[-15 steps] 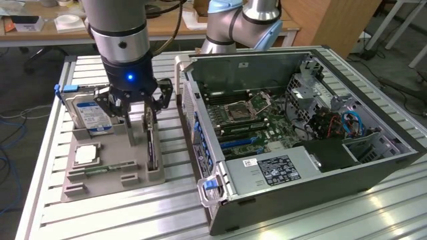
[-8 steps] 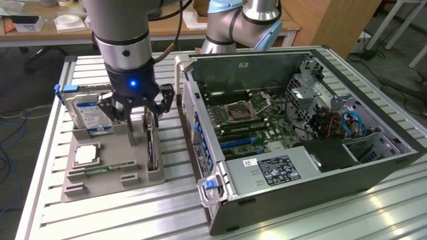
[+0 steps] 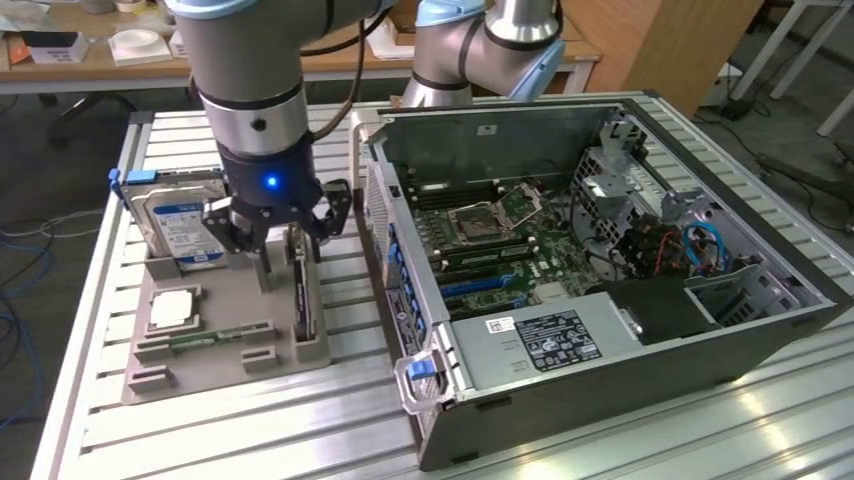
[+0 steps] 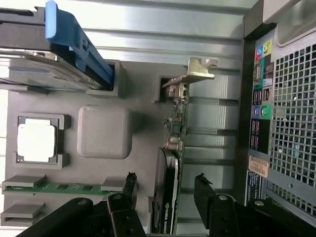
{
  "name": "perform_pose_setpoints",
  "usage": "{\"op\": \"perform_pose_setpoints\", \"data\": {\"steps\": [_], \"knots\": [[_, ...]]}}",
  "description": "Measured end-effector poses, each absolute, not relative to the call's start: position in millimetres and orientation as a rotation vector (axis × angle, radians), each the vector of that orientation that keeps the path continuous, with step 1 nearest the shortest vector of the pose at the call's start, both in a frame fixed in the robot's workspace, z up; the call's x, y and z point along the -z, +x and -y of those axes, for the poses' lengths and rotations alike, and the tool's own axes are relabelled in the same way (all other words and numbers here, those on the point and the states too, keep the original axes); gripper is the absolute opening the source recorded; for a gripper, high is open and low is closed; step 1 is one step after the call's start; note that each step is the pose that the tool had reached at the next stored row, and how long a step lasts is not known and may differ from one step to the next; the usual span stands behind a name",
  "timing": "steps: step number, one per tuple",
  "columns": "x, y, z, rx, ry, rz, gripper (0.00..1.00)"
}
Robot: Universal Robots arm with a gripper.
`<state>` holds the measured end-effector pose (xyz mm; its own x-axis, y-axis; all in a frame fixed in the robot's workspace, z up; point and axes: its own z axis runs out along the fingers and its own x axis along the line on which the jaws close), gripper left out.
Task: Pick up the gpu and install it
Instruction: 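Pick up the gpu and move the gpu toward the slot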
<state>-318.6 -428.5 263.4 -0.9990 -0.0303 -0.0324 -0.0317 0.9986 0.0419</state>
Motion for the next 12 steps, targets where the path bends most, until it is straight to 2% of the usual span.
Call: {"op": "perform_pose_setpoints", "data": {"steps": [12], "knots": [[-247.4,-316.4,433.0,-0.065,0.029,-3.103,0.59]]}}
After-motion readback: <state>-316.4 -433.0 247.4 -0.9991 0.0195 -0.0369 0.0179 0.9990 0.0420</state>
